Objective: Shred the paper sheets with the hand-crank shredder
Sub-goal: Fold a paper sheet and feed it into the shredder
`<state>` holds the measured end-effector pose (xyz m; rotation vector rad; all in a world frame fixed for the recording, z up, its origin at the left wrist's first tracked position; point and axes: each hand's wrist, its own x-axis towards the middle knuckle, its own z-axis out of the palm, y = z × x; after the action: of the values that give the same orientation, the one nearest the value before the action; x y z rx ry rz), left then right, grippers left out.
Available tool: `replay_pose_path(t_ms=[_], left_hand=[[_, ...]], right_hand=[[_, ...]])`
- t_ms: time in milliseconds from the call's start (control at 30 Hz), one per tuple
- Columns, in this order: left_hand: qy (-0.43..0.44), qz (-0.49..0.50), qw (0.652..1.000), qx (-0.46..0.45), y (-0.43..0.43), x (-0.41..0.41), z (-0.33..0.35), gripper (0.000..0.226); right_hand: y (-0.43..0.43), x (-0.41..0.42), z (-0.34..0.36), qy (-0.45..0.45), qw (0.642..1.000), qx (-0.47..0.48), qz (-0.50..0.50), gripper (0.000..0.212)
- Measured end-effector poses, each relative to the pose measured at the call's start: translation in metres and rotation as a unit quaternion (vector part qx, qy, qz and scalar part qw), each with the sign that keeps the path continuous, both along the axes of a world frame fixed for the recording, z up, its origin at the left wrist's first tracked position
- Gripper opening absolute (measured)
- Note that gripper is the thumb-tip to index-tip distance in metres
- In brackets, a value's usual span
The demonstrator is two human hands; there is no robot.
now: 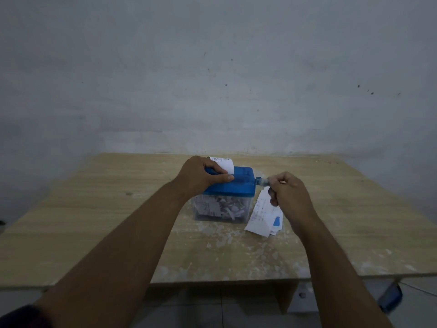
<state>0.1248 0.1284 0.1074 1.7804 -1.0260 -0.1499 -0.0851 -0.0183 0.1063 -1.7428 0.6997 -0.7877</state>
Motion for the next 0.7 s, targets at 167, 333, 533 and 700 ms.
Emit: replay_pose_path(t_ms=[167, 333, 533, 700], left_hand=[[0.007, -0.007, 1.000, 0.010, -0.001, 0.003, 0.000, 0.016], [0.011, -0.002, 1.000, 0.010, -0.001, 0.004, -0.001, 0.020], [0.001, 0.013, 1.000, 0.005, -0.003, 0.005, -0.006, 0.034], [0.001, 0.015, 1.000, 0.001, -0.004, 0.003, -0.008, 0.034]], right_hand=[[-0.020, 0.019, 0.024, -0.007, 0.998, -0.056, 0.008, 0.021], [-0.047, 0.052, 0.032, 0.031, 0.994, -0.103, 0.001, 0.037], [-0.060, 0.078, 0.012, 0.064, 0.995, -0.078, 0.013, 0.037], [-0.064, 0.077, -0.007, 0.102, 0.991, -0.086, 0.014, 0.033]])
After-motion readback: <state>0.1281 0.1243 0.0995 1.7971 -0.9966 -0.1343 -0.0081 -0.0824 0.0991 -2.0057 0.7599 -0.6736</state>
